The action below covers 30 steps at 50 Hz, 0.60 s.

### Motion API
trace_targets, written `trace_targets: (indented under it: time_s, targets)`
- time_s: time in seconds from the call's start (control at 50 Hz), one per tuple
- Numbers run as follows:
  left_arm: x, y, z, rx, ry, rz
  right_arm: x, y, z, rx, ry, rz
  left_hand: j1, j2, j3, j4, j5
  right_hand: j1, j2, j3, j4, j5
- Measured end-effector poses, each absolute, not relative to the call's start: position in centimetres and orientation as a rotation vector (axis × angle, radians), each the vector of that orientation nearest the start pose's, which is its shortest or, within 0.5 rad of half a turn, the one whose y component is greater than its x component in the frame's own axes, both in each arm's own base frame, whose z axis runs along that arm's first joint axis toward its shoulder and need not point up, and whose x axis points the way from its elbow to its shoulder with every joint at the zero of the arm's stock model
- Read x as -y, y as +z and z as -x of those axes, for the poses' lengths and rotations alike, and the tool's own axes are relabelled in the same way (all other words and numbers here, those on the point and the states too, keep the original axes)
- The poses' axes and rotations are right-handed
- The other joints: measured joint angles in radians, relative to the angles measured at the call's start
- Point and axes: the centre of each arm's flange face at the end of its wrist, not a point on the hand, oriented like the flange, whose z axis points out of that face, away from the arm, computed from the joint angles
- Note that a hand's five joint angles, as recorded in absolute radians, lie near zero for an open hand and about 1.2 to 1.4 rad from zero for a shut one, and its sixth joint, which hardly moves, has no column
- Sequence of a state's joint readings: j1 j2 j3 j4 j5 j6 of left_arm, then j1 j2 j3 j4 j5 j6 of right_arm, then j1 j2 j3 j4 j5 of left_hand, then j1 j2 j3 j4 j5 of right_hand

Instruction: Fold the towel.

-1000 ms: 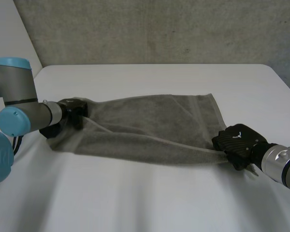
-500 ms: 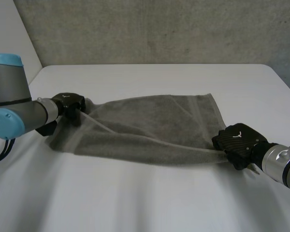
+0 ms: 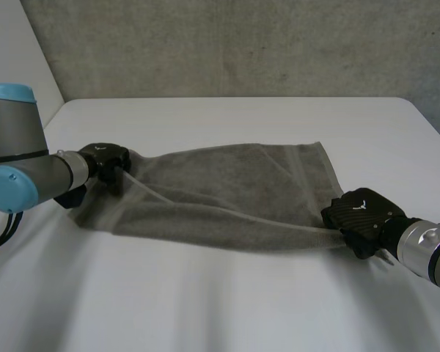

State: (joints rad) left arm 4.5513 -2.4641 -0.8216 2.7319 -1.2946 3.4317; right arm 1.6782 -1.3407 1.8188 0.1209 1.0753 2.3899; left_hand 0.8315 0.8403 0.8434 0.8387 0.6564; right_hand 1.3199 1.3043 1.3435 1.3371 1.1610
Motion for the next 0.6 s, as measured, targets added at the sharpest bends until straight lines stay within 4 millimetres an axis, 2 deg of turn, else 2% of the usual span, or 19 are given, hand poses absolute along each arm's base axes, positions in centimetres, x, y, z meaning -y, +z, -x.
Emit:
trace_targets:
  time_s: [0.22, 0.3, 0.36, 0.46, 0.52, 0.6]
  targets:
    - [39.7, 14.8, 22.3, -2.780, -1.599, -0.864, 24.3, 17.5, -20.2, -2.212, -1.506, 1.394, 0.066, 0.057, 0.053, 0.058, 0.067, 0.000, 0.000, 0.001, 0.000, 0.000]
    - [39.6, 14.8, 22.2, -2.784, -1.593, -0.863, 24.3, 17.5, -20.2, -2.213, -1.506, 1.394, 0.389, 0.407, 0.391, 0.409, 0.399, 0.000, 0.000, 0.001, 0.000, 0.000]
    - [39.6, 15.1, 22.2, -2.778, -1.601, -0.861, 24.4, 17.5, -20.2, -2.214, -1.508, 1.394, 0.425, 0.491, 0.481, 0.506, 0.454, 0.000, 0.000, 0.001, 0.000, 0.000]
    - [39.6, 17.0, 22.0, -2.742, -1.655, -0.849, 24.5, 18.4, -20.1, -2.207, -1.555, 1.396, 0.425, 0.494, 0.482, 0.514, 0.454, 0.000, 0.000, 0.001, 0.000, 0.000]
    - [39.5, 18.6, 21.8, -2.713, -1.703, -0.838, 24.5, 19.7, -20.0, -2.191, -1.620, 1.395, 0.425, 0.496, 0.486, 0.515, 0.454, 0.000, 0.000, 0.001, 0.000, 0.000]
    - [38.9, 21.7, 21.6, -2.655, -1.791, -0.824, 24.8, 23.0, -19.7, -2.143, -1.780, 1.382, 0.425, 0.498, 0.488, 0.518, 0.454, 0.000, 0.000, 0.001, 0.000, 0.000]
